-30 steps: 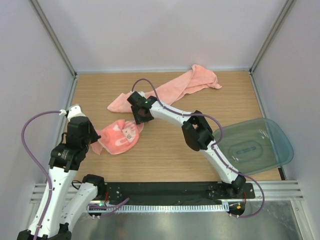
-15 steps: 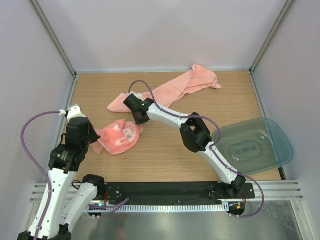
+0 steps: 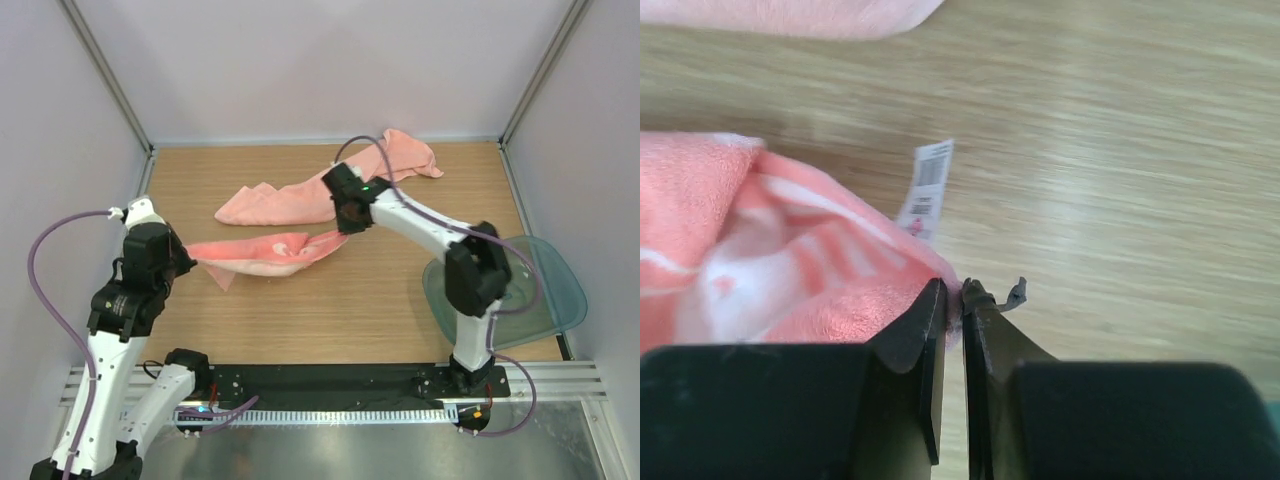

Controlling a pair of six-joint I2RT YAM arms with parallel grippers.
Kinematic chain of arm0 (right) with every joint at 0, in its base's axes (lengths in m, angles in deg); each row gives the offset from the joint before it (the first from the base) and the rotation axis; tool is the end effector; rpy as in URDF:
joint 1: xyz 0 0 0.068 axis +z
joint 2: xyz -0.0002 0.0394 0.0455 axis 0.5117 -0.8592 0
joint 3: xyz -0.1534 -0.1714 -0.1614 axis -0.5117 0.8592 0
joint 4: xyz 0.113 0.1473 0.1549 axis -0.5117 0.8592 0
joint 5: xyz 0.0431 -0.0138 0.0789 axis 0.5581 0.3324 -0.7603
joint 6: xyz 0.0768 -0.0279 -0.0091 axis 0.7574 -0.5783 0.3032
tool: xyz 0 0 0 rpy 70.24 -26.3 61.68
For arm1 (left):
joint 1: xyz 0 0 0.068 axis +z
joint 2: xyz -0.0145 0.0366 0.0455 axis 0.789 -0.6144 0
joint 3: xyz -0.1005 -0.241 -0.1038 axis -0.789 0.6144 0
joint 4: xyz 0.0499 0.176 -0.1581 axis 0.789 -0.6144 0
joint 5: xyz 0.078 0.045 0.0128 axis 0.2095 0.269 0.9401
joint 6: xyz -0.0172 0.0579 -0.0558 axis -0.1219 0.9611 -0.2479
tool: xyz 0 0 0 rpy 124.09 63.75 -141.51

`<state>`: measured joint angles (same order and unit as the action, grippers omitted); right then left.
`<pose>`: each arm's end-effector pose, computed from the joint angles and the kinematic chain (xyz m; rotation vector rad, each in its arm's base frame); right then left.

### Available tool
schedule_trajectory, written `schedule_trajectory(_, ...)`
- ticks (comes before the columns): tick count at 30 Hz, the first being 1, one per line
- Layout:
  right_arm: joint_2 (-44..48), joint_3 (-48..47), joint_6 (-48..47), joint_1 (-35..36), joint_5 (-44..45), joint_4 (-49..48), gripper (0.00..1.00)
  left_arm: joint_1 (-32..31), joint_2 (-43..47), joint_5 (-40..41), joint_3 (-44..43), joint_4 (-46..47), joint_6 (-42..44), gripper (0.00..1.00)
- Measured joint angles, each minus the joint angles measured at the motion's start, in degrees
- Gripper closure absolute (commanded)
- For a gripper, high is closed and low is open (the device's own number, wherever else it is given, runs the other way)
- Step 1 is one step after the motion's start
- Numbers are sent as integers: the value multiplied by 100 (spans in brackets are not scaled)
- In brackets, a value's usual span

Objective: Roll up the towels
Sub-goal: Flatten the towel

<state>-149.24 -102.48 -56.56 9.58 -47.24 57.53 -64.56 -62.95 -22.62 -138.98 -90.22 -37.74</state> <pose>0.3322 0.2581 0.2165 -0.2917 2.6035 0.0345 0.1266 -0.0020 0.3379 -0.5161 2.0597 -0.0402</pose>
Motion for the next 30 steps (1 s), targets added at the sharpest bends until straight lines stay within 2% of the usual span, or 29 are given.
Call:
schedule_trajectory(5,2063,868,-68,-463,-140,166,99,0,-306,-153,-634,-4,-31,100)
schedule_trajectory(9,2835,1093,-131,-522,-592,326,99,0,-643,-446,-839,0,-149,100)
schedule_trajectory(15,2577,811,-201,-855,-1027,686,99,0,-1405,-872,-1012,111,-267,100)
schedule_trajectory(24,1239,-1075,-411,-1537,-1147,1224,99,0,-3169,-1252,-2726,251,-55,100)
schedule_trajectory(27,1252,-1513,-450,-1644,-1010,1370,99,0,-3311,-1388,-3145,363,79,100)
schedule_trajectory(30,1681,-1314,-446,-1687,-870,1351,99,0,-3119,-1440,-3097,466,199,100)
